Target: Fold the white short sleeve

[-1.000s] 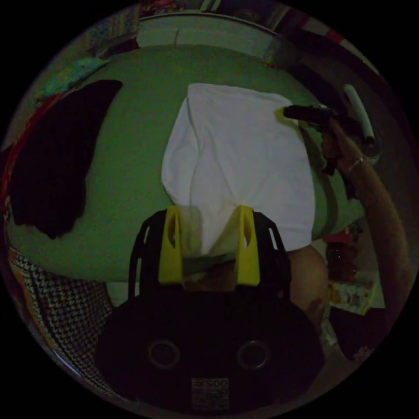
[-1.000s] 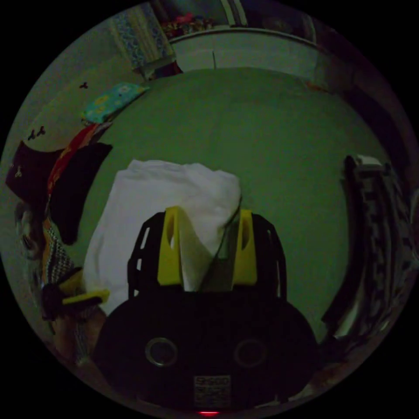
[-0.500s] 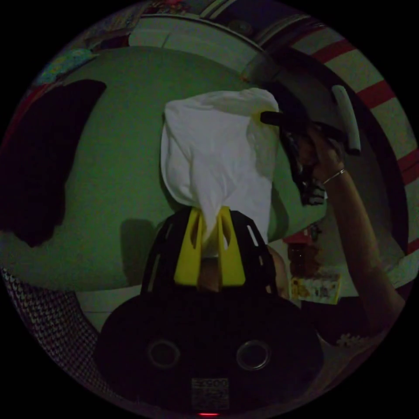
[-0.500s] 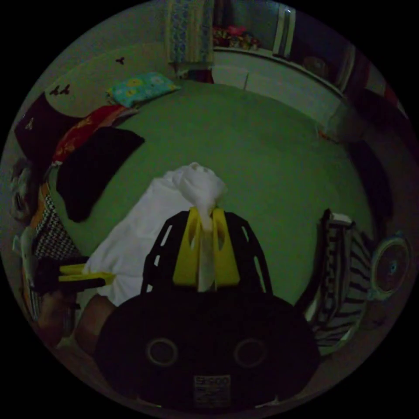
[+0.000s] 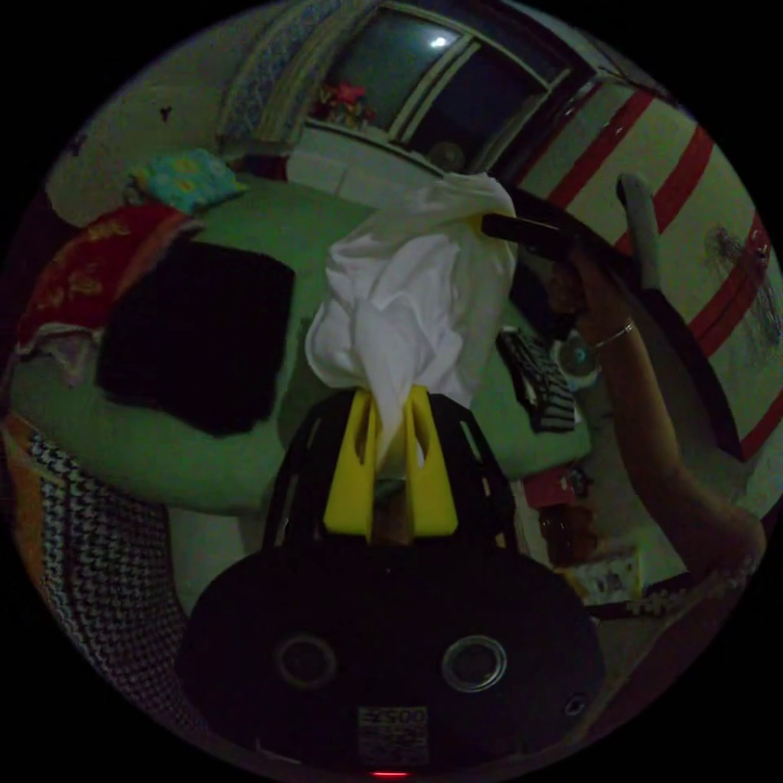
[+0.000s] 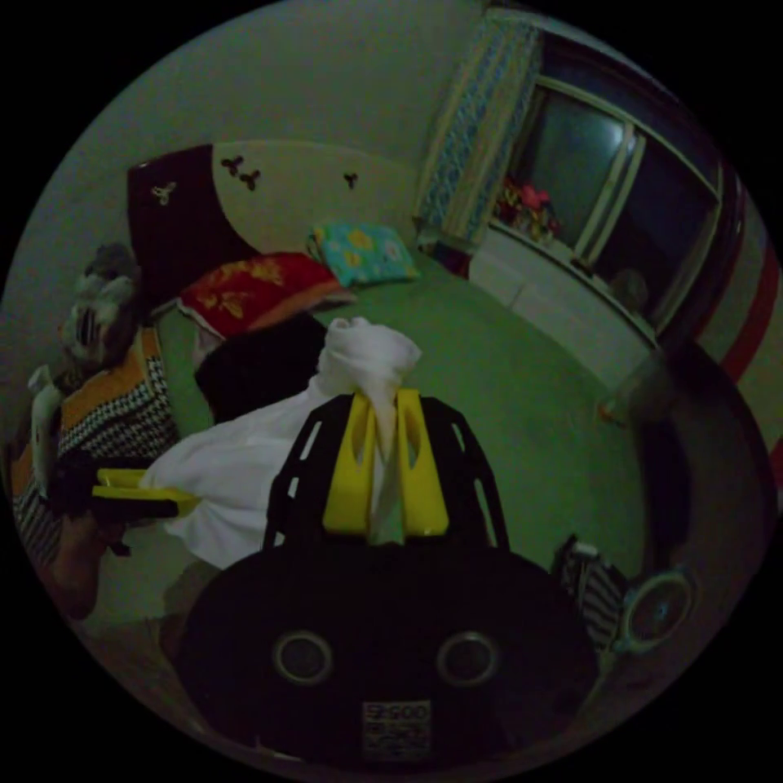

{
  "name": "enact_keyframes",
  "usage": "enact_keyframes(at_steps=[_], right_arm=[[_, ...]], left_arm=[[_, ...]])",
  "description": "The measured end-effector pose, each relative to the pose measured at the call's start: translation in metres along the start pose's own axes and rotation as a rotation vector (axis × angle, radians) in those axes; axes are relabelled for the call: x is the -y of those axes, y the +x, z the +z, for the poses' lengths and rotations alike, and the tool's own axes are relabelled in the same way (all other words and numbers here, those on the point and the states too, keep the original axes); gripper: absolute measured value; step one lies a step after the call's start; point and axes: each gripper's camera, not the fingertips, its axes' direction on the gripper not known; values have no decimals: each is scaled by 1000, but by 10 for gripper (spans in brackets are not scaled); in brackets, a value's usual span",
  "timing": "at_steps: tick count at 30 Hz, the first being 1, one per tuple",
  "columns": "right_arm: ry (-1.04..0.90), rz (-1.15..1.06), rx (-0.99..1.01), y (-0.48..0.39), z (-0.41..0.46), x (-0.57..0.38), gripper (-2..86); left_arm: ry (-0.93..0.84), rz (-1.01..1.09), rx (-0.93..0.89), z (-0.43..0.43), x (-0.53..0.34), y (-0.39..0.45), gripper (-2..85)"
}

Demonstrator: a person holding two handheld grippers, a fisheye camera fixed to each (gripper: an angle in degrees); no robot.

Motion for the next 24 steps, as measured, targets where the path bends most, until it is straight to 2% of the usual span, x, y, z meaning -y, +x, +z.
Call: enact_keyframes(at_steps=[4,7,9,12,14,16,21,24], right_arm=[[14,79,110,2,36,47,10],[-163,190,233,10,114,72,64],[-362,247,372,6,178,58,115],[-378,214,547,-20,210,5,137],[-401,128,548,-42,218,-35,146],[-394,81,487,-58,222,-71,146],[-351,258,568,-63,238,-114,111],[-419,262,513,-64,248,-119,59]], left_arm=[[51,-3,119,-48,35,-38,63],[-19,-66,185,-43,69,-86,72],[-74,-151,211,-22,85,-125,84],[-216,-250,285,18,92,-178,98],[-239,-271,330,31,88,-195,101],[-197,-265,281,31,86,-199,103],[-171,-225,256,37,87,-199,94],[-181,-213,265,44,92,-193,76]])
